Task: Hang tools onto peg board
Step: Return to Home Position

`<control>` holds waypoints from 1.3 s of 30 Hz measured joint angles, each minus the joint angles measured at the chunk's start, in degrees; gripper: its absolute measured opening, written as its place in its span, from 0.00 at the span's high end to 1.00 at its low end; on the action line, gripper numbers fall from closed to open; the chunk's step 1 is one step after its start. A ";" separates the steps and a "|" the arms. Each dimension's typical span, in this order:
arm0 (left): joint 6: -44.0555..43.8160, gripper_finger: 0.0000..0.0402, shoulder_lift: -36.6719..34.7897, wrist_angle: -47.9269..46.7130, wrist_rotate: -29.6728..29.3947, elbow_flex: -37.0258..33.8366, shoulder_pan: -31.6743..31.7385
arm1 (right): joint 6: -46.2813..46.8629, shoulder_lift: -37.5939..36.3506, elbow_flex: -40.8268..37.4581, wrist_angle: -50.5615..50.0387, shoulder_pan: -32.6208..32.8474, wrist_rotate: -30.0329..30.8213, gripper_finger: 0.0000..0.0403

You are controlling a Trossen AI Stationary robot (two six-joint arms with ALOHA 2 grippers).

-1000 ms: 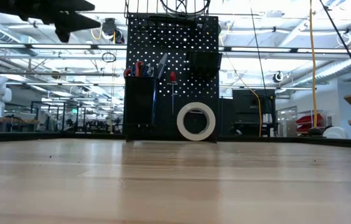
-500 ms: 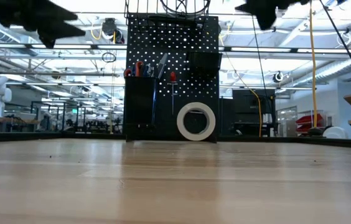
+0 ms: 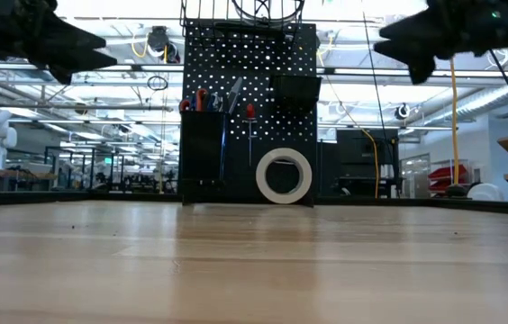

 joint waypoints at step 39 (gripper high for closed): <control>-12.98 0.56 -0.62 15.78 -2.48 -13.77 0.00 | -5.63 -29.93 -16.10 -16.89 -0.07 1.22 0.63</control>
